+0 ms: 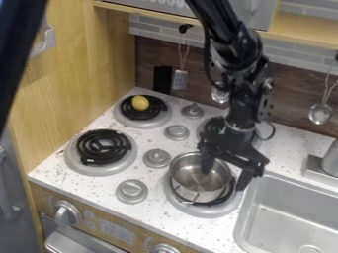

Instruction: Put the silver pot on the lower right burner.

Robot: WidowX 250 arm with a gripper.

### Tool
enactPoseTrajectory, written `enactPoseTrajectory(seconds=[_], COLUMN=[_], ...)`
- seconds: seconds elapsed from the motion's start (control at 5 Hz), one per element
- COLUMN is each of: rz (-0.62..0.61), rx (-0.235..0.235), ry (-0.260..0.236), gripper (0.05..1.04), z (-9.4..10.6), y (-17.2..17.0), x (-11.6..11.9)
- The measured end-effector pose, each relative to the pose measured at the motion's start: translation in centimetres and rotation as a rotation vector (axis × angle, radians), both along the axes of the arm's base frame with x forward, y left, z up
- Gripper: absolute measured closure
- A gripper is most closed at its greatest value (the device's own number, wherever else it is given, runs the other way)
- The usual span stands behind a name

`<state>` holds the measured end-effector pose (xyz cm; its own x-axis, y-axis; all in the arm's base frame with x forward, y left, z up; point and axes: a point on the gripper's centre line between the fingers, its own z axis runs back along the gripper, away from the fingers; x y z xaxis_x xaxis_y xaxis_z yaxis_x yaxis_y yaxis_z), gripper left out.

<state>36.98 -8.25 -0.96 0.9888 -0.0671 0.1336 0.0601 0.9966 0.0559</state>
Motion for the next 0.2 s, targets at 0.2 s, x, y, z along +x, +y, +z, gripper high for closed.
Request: enactPoseTrajectory(seconds=[0.2], rz=[0.047], rx=[-0.039], ry=[-0.013], gripper=[0.075], z=[1.41], y=[0.82], x=[-0.21])
